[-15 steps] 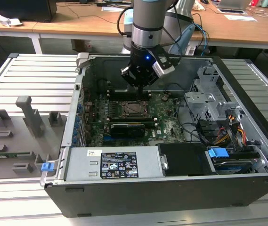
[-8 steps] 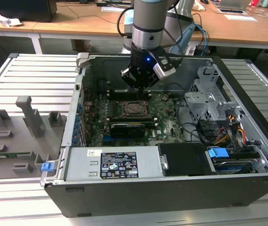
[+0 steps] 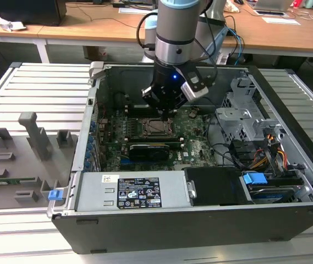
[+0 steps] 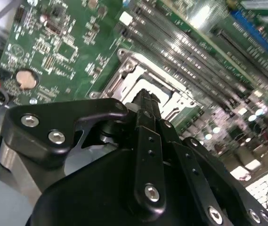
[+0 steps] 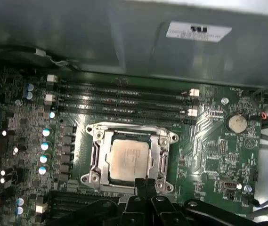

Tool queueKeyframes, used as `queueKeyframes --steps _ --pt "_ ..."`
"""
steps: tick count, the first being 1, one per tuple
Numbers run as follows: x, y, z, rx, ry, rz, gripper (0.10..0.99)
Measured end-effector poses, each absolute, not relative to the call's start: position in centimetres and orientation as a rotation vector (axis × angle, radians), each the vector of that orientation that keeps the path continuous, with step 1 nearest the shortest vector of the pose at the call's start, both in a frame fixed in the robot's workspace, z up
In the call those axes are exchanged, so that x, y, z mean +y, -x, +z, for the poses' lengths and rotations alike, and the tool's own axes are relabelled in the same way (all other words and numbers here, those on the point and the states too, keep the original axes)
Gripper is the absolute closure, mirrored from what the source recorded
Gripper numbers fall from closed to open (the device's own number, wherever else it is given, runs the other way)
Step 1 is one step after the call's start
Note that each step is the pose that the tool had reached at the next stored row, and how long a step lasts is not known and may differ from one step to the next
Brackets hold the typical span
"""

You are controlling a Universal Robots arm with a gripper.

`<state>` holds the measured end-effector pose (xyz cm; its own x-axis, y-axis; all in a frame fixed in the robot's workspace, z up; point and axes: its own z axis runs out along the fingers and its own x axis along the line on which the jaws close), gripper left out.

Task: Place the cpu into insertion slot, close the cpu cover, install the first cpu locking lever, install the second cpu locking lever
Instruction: 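Install the second cpu locking lever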

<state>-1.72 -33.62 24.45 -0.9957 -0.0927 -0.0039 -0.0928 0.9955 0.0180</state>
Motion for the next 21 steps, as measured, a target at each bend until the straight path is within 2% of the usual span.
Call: queueKeyframes --steps 14,21 --pt "-36.1 1.9 23.8 3.134 0.171 0.039 0.98" --pt "-36.6 4.3 23.8 3.133 0.171 0.045 0.98"
